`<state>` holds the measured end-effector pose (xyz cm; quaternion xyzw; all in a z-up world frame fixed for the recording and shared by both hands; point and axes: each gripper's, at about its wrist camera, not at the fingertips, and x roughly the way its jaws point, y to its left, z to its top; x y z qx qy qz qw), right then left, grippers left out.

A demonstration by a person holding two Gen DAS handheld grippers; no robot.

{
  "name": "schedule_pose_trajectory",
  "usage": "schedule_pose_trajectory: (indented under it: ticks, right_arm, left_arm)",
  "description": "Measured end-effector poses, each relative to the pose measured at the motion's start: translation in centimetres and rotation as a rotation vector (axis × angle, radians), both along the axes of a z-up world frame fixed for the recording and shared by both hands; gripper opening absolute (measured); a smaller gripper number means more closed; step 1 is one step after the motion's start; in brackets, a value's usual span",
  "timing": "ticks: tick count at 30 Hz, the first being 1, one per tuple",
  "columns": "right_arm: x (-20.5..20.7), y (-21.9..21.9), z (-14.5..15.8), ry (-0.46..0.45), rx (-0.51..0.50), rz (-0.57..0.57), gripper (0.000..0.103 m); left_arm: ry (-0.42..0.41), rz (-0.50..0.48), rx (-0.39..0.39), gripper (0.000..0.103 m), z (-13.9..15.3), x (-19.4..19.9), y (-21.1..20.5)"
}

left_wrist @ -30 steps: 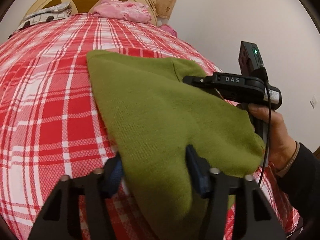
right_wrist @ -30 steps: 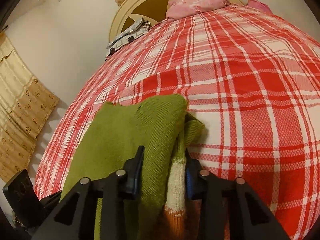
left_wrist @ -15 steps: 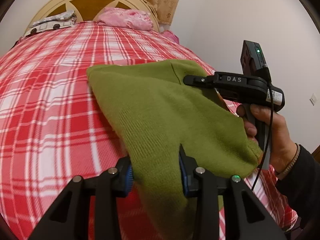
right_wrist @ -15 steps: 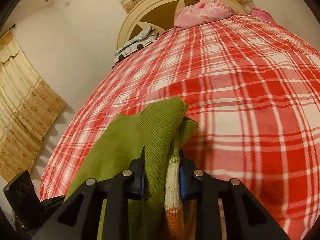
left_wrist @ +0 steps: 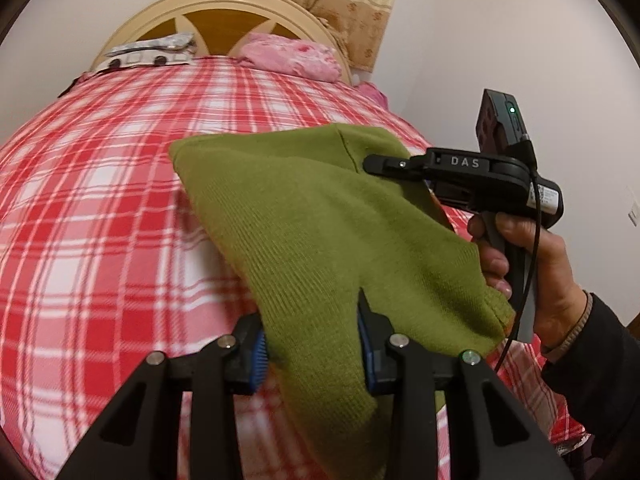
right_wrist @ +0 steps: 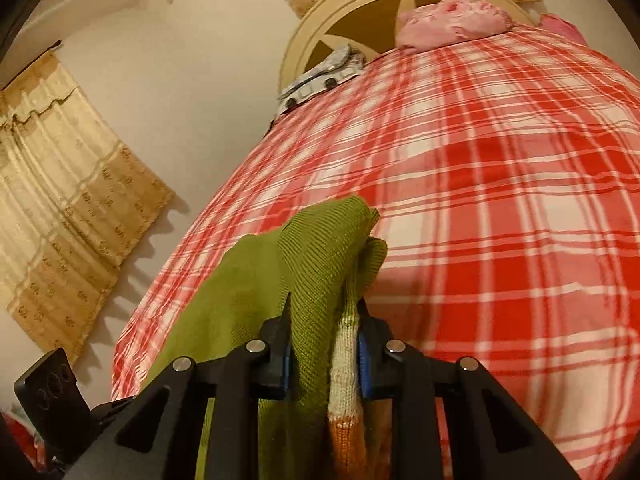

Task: Fold small clothes

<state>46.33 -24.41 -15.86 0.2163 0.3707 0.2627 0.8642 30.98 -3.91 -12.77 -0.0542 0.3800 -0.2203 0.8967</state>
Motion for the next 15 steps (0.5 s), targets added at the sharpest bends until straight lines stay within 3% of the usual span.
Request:
schedule_pose_trajectory:
  ticks: [15]
  right_arm:
    - [-2.6, 10.4, 0.8, -0.007, 0.018, 0.132, 0.024]
  left_arm:
    - [-0.005, 0.128, 0.021, 0.037, 0.0, -4.3, 7.3]
